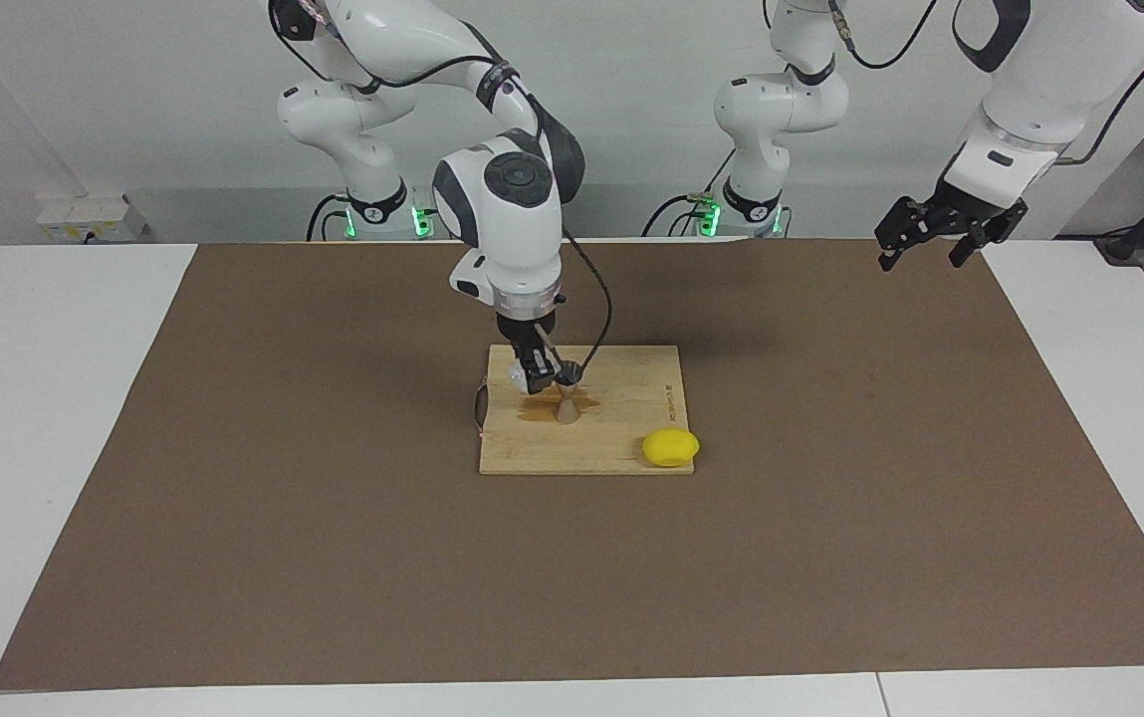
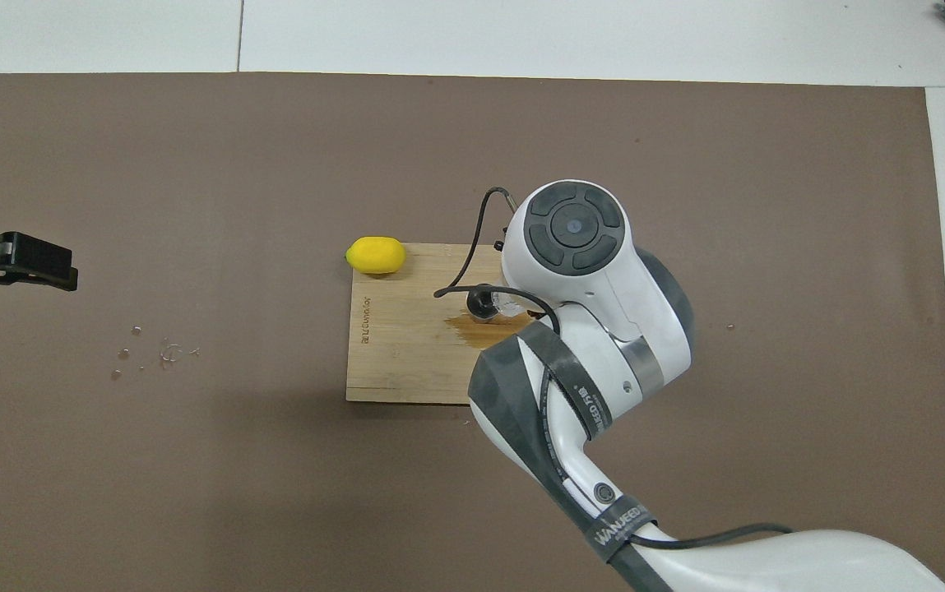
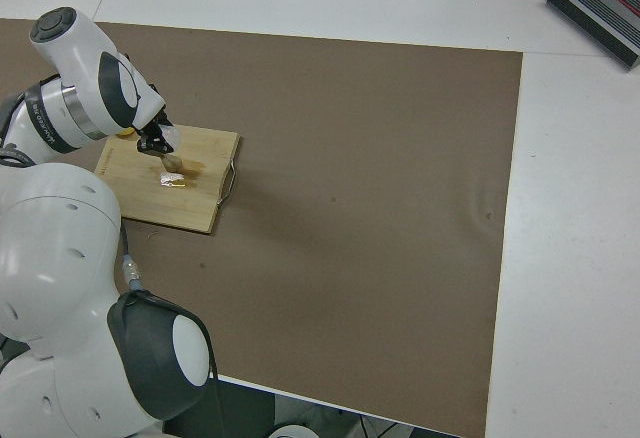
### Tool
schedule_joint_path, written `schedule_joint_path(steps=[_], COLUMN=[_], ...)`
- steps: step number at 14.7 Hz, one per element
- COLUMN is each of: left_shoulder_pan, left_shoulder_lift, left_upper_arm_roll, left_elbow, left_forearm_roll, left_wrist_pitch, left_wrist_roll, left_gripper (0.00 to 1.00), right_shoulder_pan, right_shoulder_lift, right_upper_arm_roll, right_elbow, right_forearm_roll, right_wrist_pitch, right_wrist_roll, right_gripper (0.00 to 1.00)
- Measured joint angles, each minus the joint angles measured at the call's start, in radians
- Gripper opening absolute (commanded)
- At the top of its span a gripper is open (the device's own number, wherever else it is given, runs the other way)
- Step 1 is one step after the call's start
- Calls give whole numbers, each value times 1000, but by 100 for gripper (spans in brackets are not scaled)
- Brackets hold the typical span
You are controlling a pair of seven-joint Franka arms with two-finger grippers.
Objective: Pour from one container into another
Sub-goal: 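Tilt the glass cup with the right gripper over the dark cup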
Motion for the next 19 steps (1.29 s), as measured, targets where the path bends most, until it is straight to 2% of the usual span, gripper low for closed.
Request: schedule_joint_path(steps=[6,12,19], left_shoulder_pan=[0,0,0], left_shoulder_lift=[0,0,0], left_upper_arm_roll=[2,7,10], left_elbow=[0,0,-1], left_forearm_roll=[0,0,0], left_wrist_pitch=[-1,-4,-6], left_wrist_roll=[0,0,0], left_gripper=[100,100,100], right_shoulder_pan=[22,31,-14], right_shoulder_lift=[0,0,1], right_upper_arm_roll=[3,3,-4], right_elbow=[4,6,6], right_forearm_roll=[-78,-82,46], right_wrist_pitch=[0,0,4], right_wrist_roll=[0,0,2], right_gripper=[0,0,0])
